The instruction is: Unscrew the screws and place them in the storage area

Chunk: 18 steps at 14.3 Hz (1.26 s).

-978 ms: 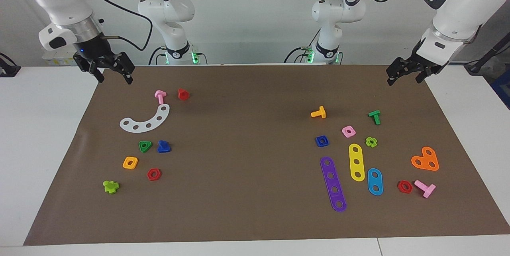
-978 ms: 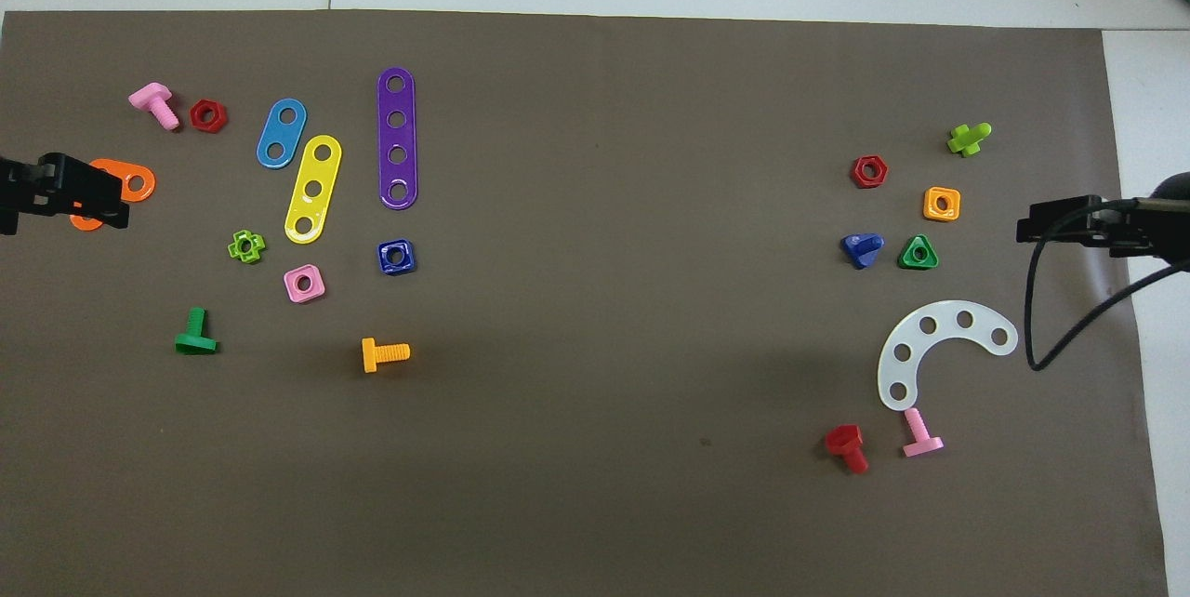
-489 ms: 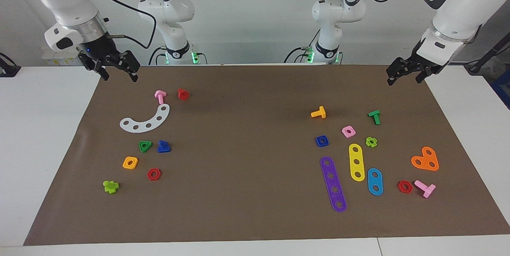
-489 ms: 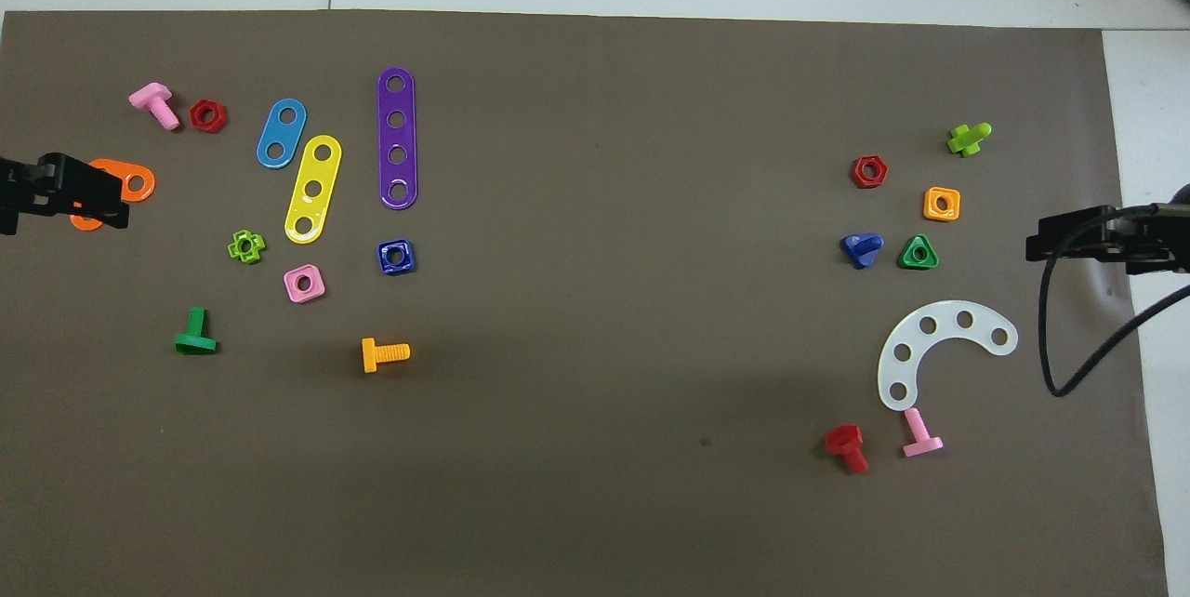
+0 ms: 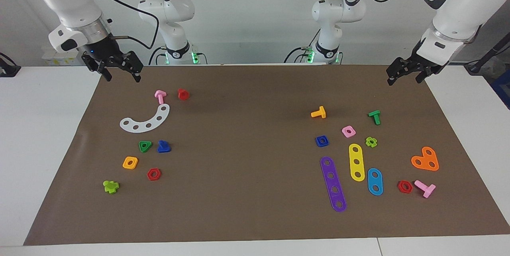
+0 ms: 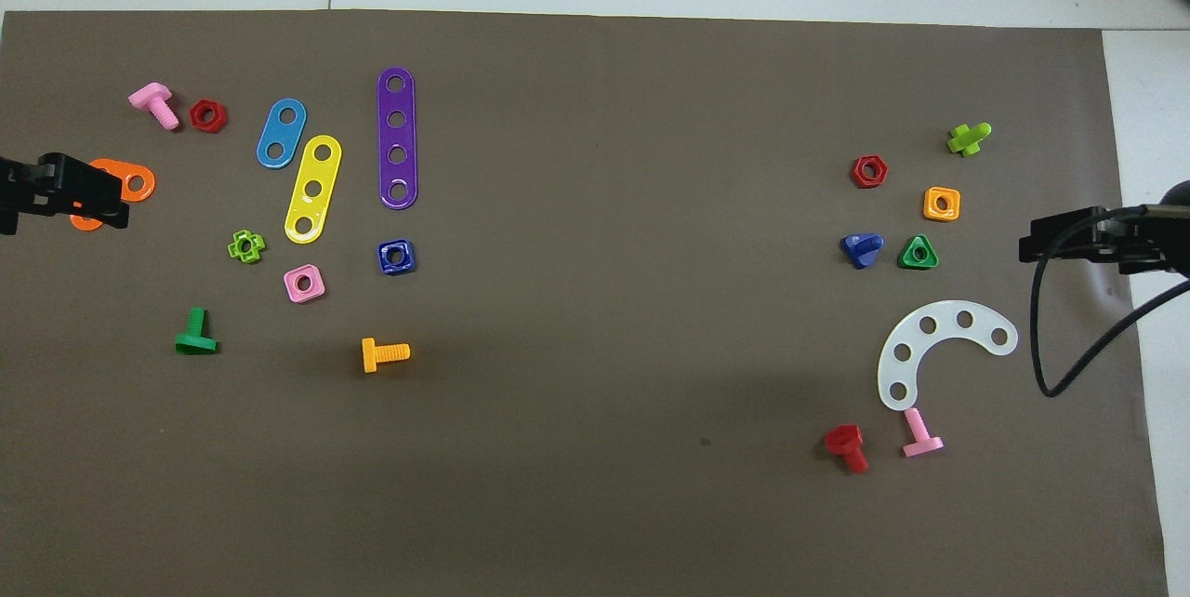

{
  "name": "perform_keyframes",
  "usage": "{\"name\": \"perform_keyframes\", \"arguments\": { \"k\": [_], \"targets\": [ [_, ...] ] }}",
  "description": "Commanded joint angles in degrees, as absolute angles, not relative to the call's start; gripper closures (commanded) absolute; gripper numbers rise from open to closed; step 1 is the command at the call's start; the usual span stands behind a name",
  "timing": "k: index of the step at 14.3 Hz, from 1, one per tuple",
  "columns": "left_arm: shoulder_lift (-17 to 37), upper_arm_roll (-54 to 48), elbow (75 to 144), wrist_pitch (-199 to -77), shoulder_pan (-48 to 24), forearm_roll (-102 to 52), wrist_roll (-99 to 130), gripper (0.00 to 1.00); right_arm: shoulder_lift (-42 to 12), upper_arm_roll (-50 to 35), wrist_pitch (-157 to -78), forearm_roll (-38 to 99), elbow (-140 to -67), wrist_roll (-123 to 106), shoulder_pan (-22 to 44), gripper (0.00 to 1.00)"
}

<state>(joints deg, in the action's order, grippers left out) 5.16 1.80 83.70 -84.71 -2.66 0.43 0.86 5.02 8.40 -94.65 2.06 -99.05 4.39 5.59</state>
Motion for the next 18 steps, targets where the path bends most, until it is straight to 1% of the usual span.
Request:
{"name": "perform_keyframes", "arguments": {
  "k": [1,12,15,18],
  "targets": [
    [3.25,1.76,86.04,-85.69,-2.28,-0.44,0.62,0.0,5.36,9.23,-94.13,1.23,-99.4,5.27,6.5,0.0],
    [3.25,1.76,86.04,-85.69,-2.29,-0.44,0.62,0.0,4.39,8.61,-94.22,-0.26,-97.47,5.54,6.59,0.0],
    [3.25,1.76,86.04,-85.69,-2.29,-0.44,0.62,0.0,4.05,8.53,-90.63,-0.53,-95.02,5.45,6.42,0.0],
    [3.25,1.76,86.04,-85.69,-2.29,-0.44,0.62,0.0,3.52,8.61,-90.88,0.08,-94.66,5.36,6.15,0.0]
  ]
}}
